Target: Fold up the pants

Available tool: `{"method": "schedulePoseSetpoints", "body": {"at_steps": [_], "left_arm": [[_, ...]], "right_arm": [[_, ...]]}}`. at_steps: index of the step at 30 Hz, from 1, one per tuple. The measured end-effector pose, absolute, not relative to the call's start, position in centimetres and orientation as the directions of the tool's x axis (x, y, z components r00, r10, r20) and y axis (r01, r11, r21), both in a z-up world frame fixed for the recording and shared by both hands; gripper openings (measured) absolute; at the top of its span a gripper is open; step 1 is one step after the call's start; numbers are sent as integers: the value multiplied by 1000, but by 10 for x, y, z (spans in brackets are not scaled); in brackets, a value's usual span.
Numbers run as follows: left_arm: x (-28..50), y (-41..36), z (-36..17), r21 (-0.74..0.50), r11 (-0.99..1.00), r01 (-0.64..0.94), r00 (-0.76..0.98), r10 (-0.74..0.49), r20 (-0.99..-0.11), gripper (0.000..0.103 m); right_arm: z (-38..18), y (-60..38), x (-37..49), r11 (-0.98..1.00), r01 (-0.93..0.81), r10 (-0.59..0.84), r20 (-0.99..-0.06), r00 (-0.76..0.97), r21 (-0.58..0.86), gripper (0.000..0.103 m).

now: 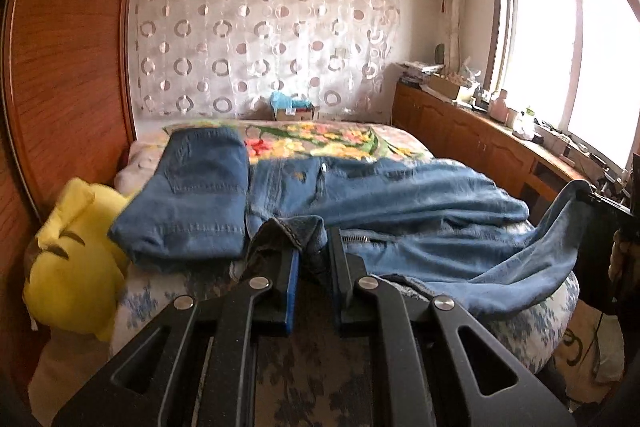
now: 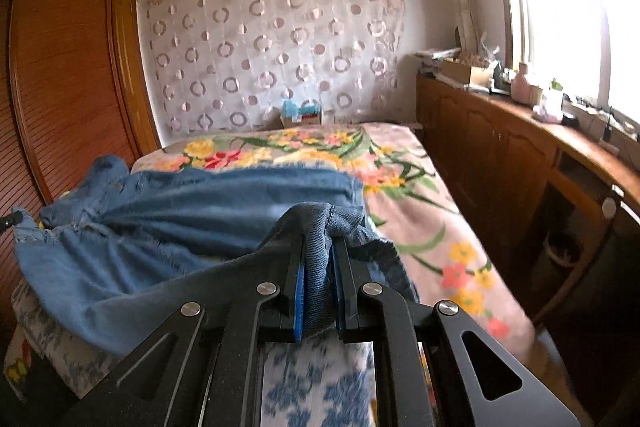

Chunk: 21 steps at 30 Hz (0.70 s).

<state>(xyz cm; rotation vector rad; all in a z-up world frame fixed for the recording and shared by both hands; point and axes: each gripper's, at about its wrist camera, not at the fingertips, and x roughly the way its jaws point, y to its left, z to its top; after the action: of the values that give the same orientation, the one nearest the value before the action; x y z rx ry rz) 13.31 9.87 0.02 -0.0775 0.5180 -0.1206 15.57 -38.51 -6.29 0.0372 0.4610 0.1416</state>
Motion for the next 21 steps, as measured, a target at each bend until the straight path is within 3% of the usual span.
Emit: {"method": "schedulePoseSetpoints", "body": {"at_steps": [10, 21], "left_arm": [[169, 93, 16, -47, 994, 96, 873, -107, -475, 13], [220, 94, 35, 5, 996, 85, 886, -73, -459, 13]], "right_arm": [[-86, -377, 181, 991, -130, 136, -436, 890, 44, 11], [-69, -377, 204, 993, -118, 109, -392, 914, -1, 11]]}}
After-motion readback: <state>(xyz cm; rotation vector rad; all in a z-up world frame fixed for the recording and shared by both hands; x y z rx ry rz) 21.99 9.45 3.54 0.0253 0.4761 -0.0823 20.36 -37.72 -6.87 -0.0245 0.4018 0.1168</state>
